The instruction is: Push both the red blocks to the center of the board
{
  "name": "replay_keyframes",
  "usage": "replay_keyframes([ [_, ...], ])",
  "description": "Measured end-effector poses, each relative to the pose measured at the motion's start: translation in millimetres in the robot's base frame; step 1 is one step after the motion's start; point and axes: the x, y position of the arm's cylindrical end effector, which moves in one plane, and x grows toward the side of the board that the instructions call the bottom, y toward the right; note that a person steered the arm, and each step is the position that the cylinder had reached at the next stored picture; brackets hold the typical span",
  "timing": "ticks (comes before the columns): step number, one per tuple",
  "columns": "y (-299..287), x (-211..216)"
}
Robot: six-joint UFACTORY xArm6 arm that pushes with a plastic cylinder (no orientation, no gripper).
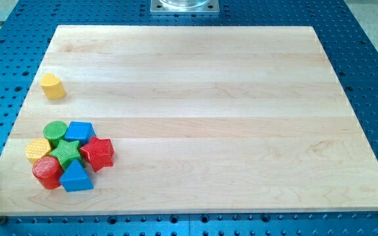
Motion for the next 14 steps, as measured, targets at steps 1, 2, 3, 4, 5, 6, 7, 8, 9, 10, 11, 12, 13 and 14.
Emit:
replay_keyframes([
  [1, 0, 1],
  [2, 0, 1],
  [3, 0, -3],
  [4, 4, 4],
  [5, 22, 7],
  [6, 88, 5],
  [7, 102, -10],
  [8, 110, -32],
  [9, 128, -64],
  [10, 136, -95],
  [11, 153, -146],
  [12, 153, -143],
  [13, 138, -150],
  [14, 133, -191],
])
